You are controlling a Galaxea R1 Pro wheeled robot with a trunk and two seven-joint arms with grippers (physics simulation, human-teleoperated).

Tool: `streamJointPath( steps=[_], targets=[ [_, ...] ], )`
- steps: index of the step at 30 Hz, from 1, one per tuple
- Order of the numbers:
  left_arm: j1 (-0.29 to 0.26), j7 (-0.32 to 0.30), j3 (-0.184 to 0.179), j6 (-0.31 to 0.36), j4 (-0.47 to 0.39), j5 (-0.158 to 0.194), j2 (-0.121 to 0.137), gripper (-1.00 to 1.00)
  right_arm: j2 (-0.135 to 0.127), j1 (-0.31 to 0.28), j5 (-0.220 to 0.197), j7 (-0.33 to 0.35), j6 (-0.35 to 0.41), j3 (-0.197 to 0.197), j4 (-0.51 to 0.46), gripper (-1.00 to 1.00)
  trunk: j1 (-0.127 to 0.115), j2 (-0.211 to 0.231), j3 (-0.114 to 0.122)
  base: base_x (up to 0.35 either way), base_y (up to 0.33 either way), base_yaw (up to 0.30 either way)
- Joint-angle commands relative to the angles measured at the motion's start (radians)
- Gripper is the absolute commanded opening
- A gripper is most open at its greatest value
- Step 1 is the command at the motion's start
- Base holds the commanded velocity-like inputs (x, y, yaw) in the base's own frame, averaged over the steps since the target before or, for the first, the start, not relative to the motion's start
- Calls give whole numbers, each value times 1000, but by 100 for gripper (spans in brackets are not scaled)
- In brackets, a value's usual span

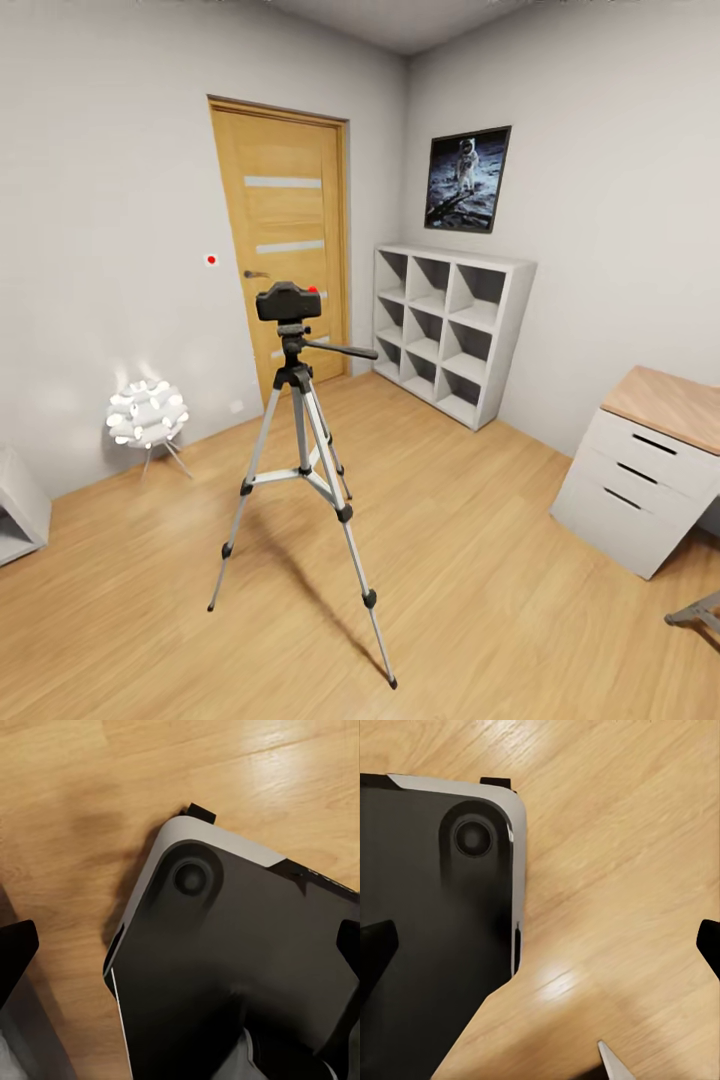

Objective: Attach the digital camera to the camera tripod in the bedroom.

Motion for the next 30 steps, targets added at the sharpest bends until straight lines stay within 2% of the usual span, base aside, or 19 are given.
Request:
streamJointPath(
  steps=[1,10,19,30],
  targets=[
    [-1,3,-8,2,0,7,1,100,-1,-1,8,1,-7,-9,4,100,1,-2,-1,0,0,0],
    [-1,3,-8,-6,0,10,1,100,-2,0,8,2,-9,-9,4,100,1,-2,13,0,0,0],
    [-1,11,-8,-63,-1,9,2,100,-3,0,8,2,-10,-9,4,100,1,-2,27,0,0,0],
    [-1,14,-11,-71,-7,1,2,100,-3,0,7,2,-10,-10,3,100,1,-2,43,0,0,0]
  ],
)
